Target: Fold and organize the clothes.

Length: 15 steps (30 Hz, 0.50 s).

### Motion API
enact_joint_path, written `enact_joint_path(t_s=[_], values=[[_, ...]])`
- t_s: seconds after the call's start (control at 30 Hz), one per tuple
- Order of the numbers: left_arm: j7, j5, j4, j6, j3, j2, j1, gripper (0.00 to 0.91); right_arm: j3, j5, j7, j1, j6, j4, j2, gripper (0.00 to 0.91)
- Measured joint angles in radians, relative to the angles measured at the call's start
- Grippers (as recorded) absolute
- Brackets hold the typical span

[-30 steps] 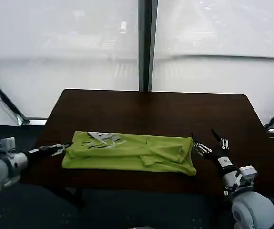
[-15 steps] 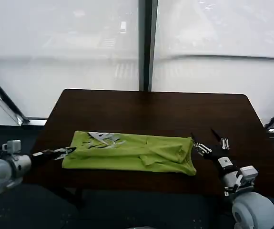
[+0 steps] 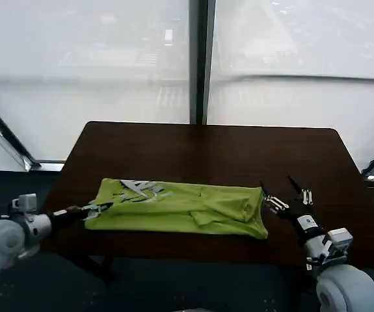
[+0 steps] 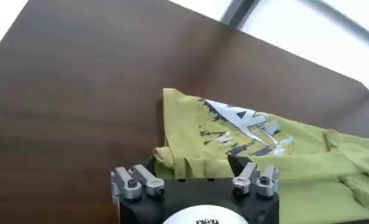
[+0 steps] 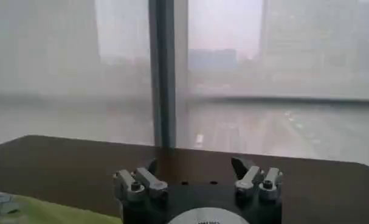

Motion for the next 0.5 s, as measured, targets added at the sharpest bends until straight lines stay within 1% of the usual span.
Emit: enact_joint_path(t_s=[0.4,0.47,0.5], values=[[-0.004,0.005,-0.008,0.0,0.012,-0.031,0.002,0.878,-0.002,-0.019,0.0,-0.018,0.0,0.027,0.022,0.878],[-0.009,0.005,-0.01,0.0,0.012,-0.035,0.003,0.829,-0.003,-0.02,0.001,-0.017,0.0,0.029,0.025,0.878],[-0.011,0.006,-0.01,0.0,0.012,-0.037,0.004,0.79,-0.004,-0.02,0.001,-0.017,0.0,0.03,0.026,0.878]])
